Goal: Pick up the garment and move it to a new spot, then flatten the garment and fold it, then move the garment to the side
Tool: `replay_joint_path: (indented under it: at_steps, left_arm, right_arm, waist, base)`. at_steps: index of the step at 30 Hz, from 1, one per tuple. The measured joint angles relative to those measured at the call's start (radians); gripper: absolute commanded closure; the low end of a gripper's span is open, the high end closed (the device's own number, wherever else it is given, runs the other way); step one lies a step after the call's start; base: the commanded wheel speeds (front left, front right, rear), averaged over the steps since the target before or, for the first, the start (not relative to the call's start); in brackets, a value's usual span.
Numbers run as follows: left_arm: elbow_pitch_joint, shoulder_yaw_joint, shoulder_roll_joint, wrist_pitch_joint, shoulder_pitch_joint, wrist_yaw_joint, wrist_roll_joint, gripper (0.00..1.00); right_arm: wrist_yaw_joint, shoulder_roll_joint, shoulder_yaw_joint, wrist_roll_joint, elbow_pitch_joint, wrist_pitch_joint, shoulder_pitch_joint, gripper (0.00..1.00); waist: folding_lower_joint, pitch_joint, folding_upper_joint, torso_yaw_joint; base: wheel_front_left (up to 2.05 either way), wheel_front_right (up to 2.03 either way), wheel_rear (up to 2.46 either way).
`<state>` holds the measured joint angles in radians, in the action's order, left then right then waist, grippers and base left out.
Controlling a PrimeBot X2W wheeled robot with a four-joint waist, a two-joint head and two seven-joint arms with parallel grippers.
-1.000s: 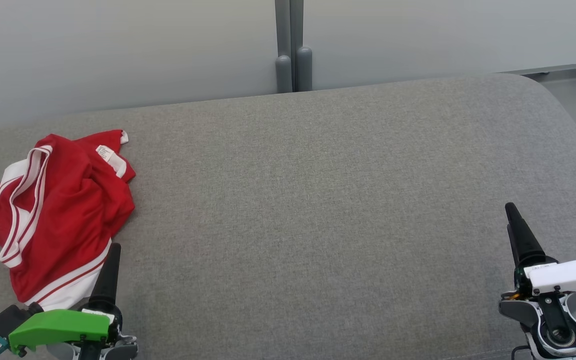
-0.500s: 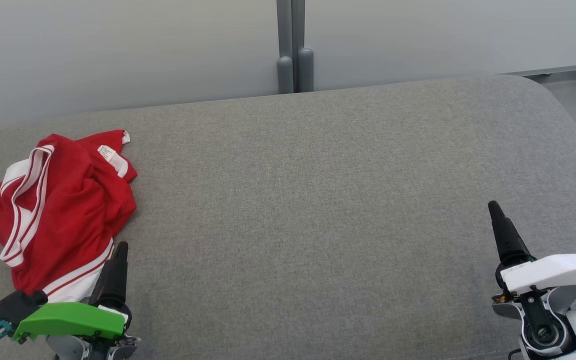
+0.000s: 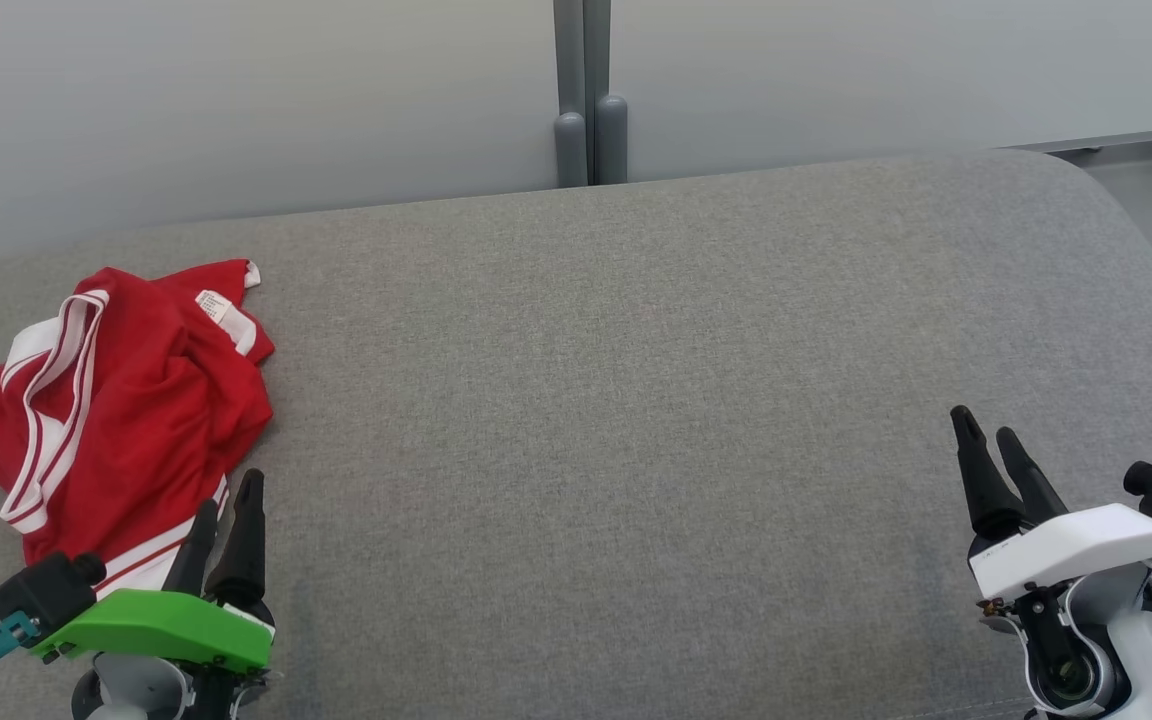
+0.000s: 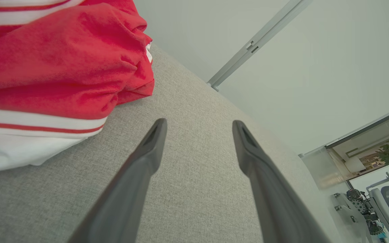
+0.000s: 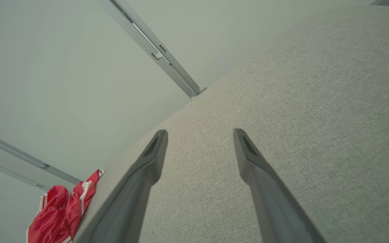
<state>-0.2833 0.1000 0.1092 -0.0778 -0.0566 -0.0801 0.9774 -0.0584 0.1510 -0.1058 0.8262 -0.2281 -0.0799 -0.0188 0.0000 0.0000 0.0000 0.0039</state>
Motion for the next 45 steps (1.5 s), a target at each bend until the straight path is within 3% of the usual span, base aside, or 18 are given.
replay_joint_path:
  at_steps: [45]
  left_arm:
    - [0.038,0.042,0.042,-0.156,0.003,0.001,-0.673,0.0]
  right_arm:
    - [0.062,0.074,-0.132,-0.627,0.021,-0.153,-0.002,0.0]
  waist:
    - [0.0,-0.003,0.0,-0.002]
  base:
    - [0.0,0.0,0.0]
